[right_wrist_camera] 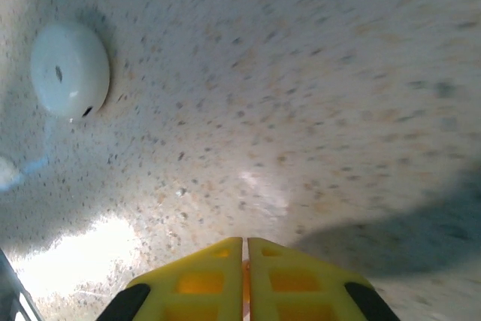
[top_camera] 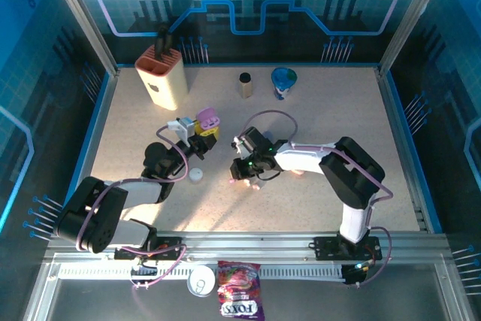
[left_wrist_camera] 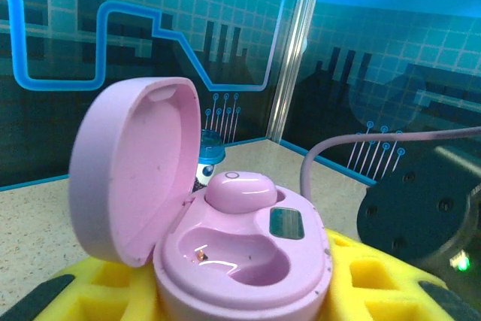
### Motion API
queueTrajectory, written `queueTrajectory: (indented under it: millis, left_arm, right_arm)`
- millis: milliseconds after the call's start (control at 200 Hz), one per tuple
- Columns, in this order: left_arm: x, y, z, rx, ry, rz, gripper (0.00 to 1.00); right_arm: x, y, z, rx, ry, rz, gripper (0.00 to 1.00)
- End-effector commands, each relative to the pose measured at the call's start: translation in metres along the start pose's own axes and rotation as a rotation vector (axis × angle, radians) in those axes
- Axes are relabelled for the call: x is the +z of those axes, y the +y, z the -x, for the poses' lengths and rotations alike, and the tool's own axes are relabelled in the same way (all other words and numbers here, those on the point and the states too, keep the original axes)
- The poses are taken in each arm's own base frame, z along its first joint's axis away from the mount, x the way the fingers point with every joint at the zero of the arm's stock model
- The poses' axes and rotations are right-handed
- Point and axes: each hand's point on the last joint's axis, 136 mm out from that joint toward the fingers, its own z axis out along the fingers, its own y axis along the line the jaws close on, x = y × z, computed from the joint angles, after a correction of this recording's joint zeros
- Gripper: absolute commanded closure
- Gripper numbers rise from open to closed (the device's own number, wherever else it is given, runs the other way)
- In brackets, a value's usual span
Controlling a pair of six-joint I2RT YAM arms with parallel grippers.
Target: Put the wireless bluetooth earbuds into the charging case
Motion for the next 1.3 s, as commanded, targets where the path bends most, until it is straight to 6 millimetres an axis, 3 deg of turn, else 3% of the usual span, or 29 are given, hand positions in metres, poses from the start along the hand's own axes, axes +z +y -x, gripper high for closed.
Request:
queueTrajectory:
  millis: [0,115,265,465,550,780,875,1026,1296]
  left_arm:
    - [-0.004,-0.005,0.009,0.008,-0.031,-0.026,0.76]
    - [-0.004,-0.005,0.008,0.006,-0.028,-0.029,0.76]
    - [-0.003,-0.007,0.011,0.005,-0.031,-0.042,0.76]
    - [0.0,-0.009,0.011,-0.017,-0.025,-0.06,0.76]
    - [0.0,-0.009,0.012,-0.022,-0.029,-0.061,0.76]
    - [0.003,-0.009,0.008,-0.031,-0.02,-0.07,0.76]
    - [0.003,-0.009,0.007,-0.035,-0.019,-0.073,0.76]
    - [0.003,-0.009,0.007,-0.038,-0.022,-0.073,0.76]
    - [0.002,-0.016,0.005,-0.036,-0.017,-0.114,0.76]
  right_arm:
    - [-0.02,-0.022,0.012,0.065,-0.08,-0.032,0.93]
    - [-0.039,-0.048,0.013,0.128,-0.139,-0.078,0.93]
    - [-0.061,-0.096,-0.01,0.25,-0.186,-0.165,0.94]
    - [-0.073,-0.126,-0.036,0.371,-0.219,-0.197,0.93]
    - [-0.073,-0.129,-0.042,0.386,-0.216,-0.203,0.91]
    - [-0.086,-0.123,-0.031,0.325,-0.241,-0.218,0.61]
    - [-0.089,-0.121,-0.026,0.257,-0.225,-0.24,0.53]
    - [-0.083,-0.115,-0.021,0.197,-0.184,-0.218,0.52]
    - [-0.064,-0.11,-0.025,0.183,-0.101,-0.162,0.62]
